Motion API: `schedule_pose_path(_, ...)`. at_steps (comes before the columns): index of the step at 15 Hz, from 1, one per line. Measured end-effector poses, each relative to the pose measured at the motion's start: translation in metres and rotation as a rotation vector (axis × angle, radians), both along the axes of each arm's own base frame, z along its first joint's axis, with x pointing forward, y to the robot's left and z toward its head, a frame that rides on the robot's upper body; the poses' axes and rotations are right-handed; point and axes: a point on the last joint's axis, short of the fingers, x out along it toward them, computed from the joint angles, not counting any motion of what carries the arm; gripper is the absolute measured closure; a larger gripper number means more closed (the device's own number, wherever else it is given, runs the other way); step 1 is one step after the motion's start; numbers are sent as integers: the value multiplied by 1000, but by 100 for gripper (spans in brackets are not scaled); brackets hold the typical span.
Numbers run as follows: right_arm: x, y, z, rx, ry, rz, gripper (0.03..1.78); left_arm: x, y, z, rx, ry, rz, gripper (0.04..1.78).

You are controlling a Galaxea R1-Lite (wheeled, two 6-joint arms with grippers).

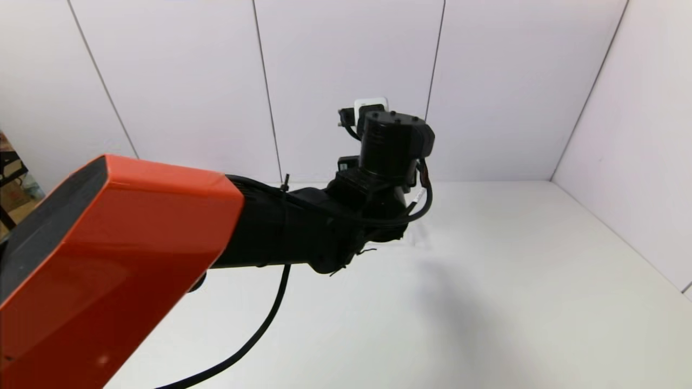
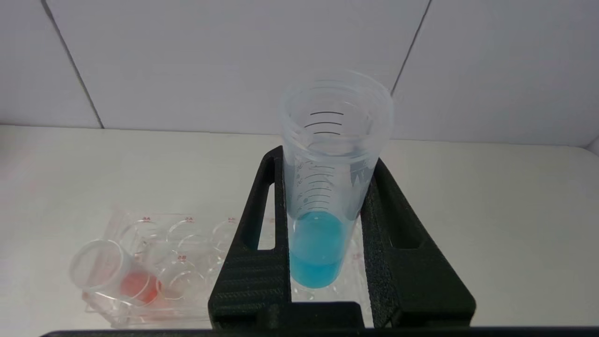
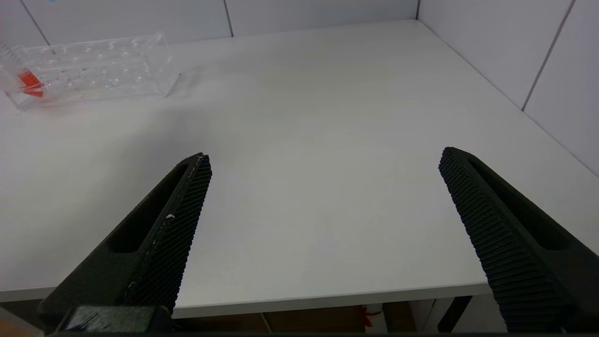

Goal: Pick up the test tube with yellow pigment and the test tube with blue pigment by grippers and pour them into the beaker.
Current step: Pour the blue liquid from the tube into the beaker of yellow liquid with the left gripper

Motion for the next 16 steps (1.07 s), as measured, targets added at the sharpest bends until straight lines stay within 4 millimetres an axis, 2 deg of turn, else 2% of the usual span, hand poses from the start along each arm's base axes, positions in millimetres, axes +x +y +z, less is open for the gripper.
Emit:
schedule_pose_path(3, 0, 0, 0, 0, 0, 0, 4, -13, 16, 16, 8, 6, -4, 137)
schedule_pose_path(6, 0, 0, 0, 0, 0, 0, 4, -22, 47, 29, 13, 11, 7, 137)
schedule_pose_path(9, 0, 0, 0, 0, 0, 0, 4, -23, 89, 41, 9, 13, 19, 137)
schedule_pose_path(16, 0, 0, 0, 0, 0, 0, 4, -11, 199, 52, -1, 20, 130, 137)
